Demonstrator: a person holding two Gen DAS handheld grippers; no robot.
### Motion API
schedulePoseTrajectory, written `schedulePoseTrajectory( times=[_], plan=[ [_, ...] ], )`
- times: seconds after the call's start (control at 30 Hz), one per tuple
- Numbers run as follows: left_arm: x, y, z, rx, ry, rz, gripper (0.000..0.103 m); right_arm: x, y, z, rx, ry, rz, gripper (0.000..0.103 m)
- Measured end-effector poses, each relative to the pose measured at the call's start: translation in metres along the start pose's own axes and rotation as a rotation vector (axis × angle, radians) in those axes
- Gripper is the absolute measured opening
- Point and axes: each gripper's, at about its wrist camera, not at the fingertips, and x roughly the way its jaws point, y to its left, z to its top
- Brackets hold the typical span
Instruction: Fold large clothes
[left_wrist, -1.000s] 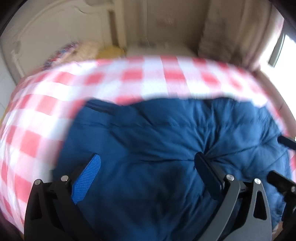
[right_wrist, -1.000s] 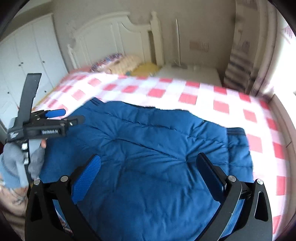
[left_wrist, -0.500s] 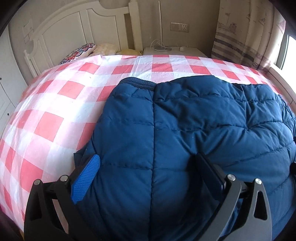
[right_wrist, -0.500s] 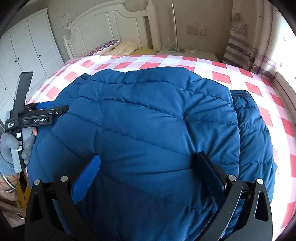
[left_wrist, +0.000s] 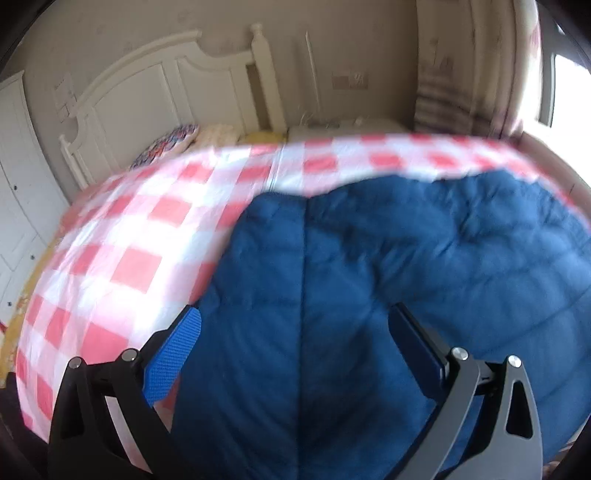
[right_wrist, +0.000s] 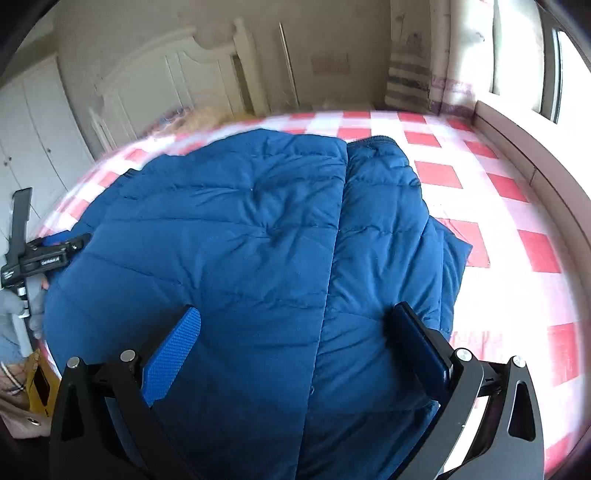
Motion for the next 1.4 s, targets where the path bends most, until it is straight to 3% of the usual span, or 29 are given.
schedulePoseTrajectory(
  times=[0.03, 0.1, 0.2, 0.33, 0.4, 0.53, 0.7, 0.77, 1.4],
  plan=[
    [0.013, 0.006, -0.007, -0.037, 0.034, -0.04, 0.101, 0.001, 0.001, 0.002, -0.004, 0.008, -0.007, 0.099],
    [0.018, 0.017, -0.008, -0.084, 0.023, -0.077, 0.101, 0.002, 0.004, 0.005, -0.006, 0.029, -0.02, 0.099],
    [0.019, 0.015, -0.006, -0.073, 0.036, -0.06, 0.101, -0.012, 0.015, 0.009, -0.001, 0.024, -0.111, 0.098],
    [0.002, 0.013, -0.003, -0.101, 0.046, -0.015, 0.1, -0.042, 0.055, 0.015, -0.071, -0.096, -0.016, 0.098],
    [-0.024, 0.01, 0.002, -0.137, -0.001, -0.093, 0.1, -0.04, 0.088, 0.013, -0.172, -0.088, 0.048, 0.098],
    [-0.062, -0.037, 0.007, -0.028, -0.089, -0.152, 0.101, -0.003, 0.123, -0.001, -0.292, 0.007, -0.015, 0.098],
    [-0.031, -0.095, -0.017, 0.108, 0.012, -0.106, 0.101, 0.012, 0.112, -0.015, -0.295, -0.029, 0.028, 0.099],
    [-0.026, -0.095, -0.025, 0.113, -0.03, -0.104, 0.101, 0.016, 0.112, -0.014, -0.292, -0.017, 0.025, 0.099],
    [-0.018, -0.1, -0.035, 0.131, -0.043, -0.09, 0.101, 0.012, 0.123, -0.023, -0.288, -0.043, -0.002, 0.099]
  ],
)
